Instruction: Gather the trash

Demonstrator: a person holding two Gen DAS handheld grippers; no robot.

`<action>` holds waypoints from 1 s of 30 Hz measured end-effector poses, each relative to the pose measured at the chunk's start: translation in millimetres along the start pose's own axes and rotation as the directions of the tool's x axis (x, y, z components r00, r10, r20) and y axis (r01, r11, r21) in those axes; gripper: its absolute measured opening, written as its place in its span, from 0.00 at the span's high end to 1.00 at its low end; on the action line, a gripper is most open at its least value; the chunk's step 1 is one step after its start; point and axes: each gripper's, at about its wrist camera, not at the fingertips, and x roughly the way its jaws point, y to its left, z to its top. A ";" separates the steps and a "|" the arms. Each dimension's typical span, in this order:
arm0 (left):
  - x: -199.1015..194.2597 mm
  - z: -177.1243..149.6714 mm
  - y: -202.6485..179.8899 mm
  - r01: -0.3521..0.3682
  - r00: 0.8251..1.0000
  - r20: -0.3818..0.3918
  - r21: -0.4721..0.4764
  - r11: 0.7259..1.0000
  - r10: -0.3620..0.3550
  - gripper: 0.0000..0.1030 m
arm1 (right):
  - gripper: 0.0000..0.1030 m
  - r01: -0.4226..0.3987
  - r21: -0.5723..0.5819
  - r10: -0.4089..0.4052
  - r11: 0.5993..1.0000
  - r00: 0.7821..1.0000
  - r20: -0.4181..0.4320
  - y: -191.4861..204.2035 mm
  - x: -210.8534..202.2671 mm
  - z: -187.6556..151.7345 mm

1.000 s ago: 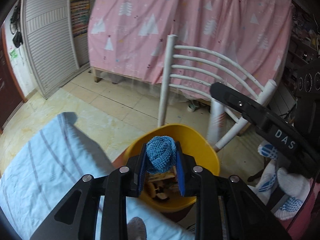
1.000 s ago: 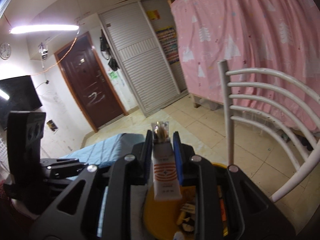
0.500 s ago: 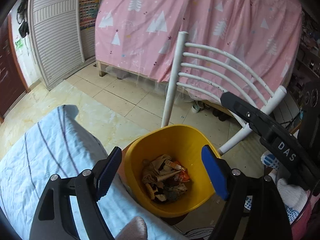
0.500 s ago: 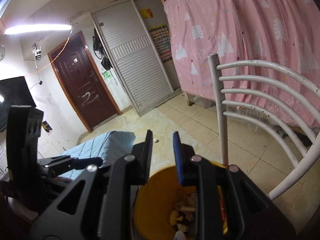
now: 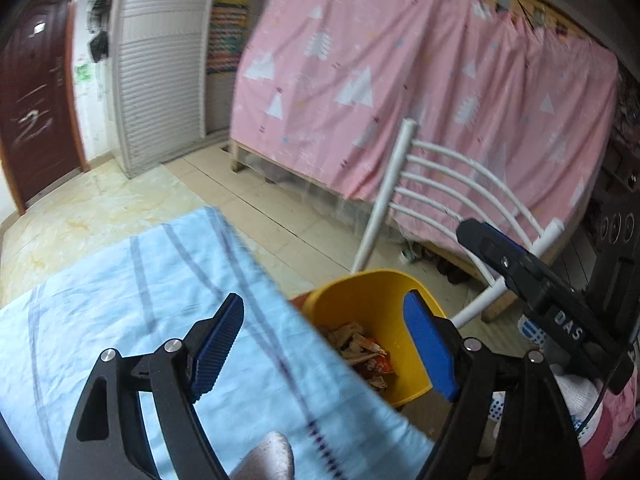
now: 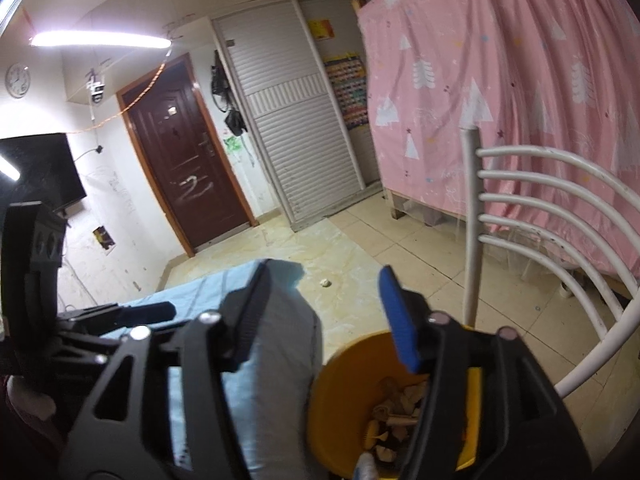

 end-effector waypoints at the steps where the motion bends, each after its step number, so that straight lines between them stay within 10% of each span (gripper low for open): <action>1: -6.8 -0.7 4.2 -0.005 1.000 0.011 -0.010 1.000 0.006 0.29 | 0.29 -0.006 -0.008 0.006 1.000 1.000 0.003 4.9 -0.9 -0.5; 12: -92.5 -28.4 67.0 -0.137 0.979 0.133 -0.119 0.983 0.153 0.25 | 0.13 -0.102 -0.127 0.099 0.987 0.995 -0.023 87.9 -0.2 -11.0; 30: -177.4 -79.6 142.8 -0.435 0.861 0.152 -0.275 0.857 0.486 0.23 | 0.07 -0.226 -0.266 0.207 0.937 0.973 -0.097 196.6 3.2 -41.5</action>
